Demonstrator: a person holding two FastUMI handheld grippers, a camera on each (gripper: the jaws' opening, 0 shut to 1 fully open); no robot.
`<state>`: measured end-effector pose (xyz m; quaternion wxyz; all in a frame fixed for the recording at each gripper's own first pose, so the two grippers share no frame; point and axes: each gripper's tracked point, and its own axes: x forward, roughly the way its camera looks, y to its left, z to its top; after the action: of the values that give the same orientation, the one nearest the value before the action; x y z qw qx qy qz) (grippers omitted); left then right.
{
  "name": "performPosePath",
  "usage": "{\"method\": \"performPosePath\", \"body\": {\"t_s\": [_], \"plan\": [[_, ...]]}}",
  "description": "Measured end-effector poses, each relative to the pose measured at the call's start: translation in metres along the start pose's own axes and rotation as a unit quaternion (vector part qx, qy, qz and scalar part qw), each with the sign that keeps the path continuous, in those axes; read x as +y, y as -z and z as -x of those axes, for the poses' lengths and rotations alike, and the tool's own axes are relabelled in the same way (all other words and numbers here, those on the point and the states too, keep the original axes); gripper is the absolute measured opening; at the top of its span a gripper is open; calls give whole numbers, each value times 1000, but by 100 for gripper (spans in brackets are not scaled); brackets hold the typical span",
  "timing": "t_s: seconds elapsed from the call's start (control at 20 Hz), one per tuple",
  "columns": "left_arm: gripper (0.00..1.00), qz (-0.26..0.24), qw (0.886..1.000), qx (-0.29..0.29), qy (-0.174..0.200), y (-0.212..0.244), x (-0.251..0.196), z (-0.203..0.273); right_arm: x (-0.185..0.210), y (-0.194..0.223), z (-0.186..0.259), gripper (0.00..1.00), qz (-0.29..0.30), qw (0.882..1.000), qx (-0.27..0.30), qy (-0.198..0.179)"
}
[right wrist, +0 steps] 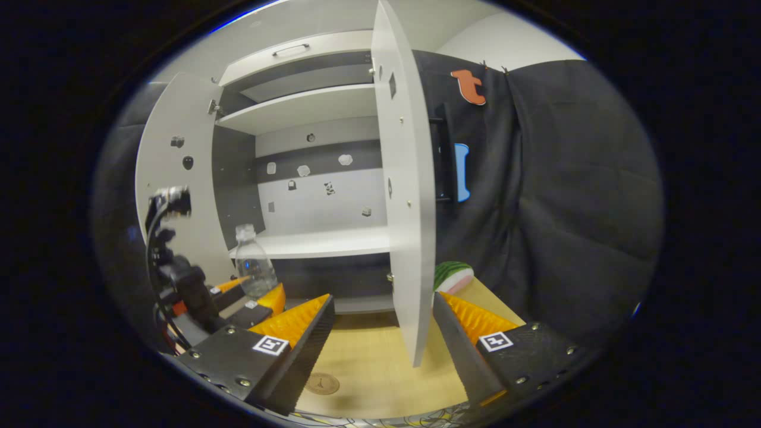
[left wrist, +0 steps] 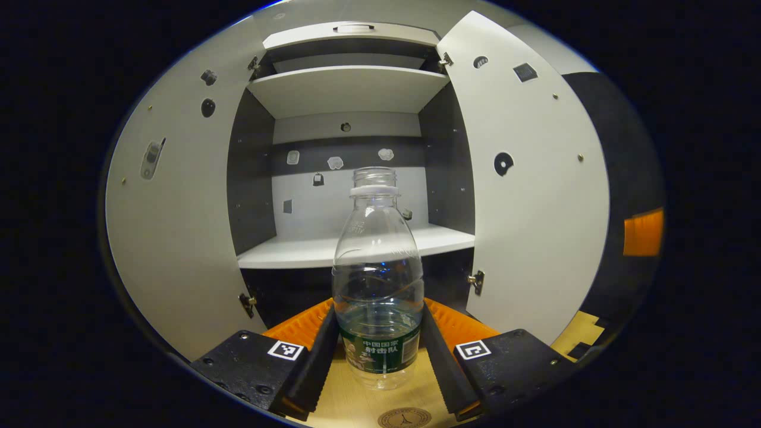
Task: Grasp the bottle in the cabinet with the left hand and place it on the coaster, then close the right door with the right hand and the left door with the left hand.
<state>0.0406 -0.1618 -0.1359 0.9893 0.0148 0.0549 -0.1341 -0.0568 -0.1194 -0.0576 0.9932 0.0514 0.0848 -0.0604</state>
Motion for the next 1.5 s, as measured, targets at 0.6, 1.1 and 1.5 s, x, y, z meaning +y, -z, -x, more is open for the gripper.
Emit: {"method": "performPosePath", "body": {"t_s": [0.6, 1.1, 1.5], "plan": [[78, 9, 997, 74, -2, 144, -35, 19, -44, 43, -6, 100, 2, 998, 60, 9], [79, 5, 993, 117, -17, 202, -37, 8, -50, 68, -21, 100, 14, 995, 98, 2], [80, -11, 994, 110, -21, 205, -40, 30, -49, 69, -27, 98, 6, 995, 104, -7]]}}
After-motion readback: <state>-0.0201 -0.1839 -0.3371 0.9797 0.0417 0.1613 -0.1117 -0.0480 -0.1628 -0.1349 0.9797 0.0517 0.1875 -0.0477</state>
